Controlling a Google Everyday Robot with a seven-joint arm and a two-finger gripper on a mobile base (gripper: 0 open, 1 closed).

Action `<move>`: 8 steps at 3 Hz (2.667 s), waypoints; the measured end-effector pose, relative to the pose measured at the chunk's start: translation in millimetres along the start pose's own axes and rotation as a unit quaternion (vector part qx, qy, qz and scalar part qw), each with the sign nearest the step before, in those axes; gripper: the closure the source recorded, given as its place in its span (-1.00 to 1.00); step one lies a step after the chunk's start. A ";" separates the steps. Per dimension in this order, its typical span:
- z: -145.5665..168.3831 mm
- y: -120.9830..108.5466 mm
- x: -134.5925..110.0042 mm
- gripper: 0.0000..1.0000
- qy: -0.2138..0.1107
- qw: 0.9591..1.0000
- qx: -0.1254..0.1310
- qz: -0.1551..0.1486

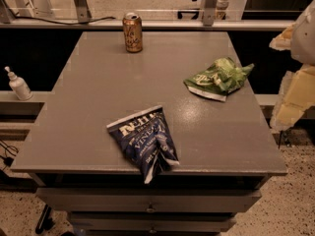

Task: Move blue chip bag near orange can

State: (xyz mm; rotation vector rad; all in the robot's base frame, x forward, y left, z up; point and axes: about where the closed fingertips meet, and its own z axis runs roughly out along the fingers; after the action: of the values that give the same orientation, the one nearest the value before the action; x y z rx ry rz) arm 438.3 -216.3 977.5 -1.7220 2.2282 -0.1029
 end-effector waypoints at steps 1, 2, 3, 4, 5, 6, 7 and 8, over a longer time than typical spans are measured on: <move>0.0 0.0 0.0 -1.00 0.000 1.000 0.000 0.000; 13.0 3.4 -4.2 -1.00 -0.020 1.000 -0.009 0.004; 37.8 21.2 -25.7 -1.00 -0.066 0.998 -0.024 0.003; 64.3 43.2 -63.6 -1.00 -0.121 0.992 -0.044 -0.003; 85.9 71.8 -99.6 -1.00 -0.176 0.982 -0.067 -0.002; 96.8 103.1 -129.3 -1.00 -0.216 0.972 -0.095 0.000; 103.0 134.3 -153.5 -1.00 -0.246 0.961 -0.127 0.000; 105.5 162.3 -174.6 -0.65 -0.262 0.953 -0.149 -0.005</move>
Offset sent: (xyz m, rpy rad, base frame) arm 0.0044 0.0141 -0.0345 0.1033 0.0398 0.0171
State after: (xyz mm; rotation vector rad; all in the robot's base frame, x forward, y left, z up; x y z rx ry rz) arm 357.0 8.5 873.4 -1.6517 1.8988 0.6460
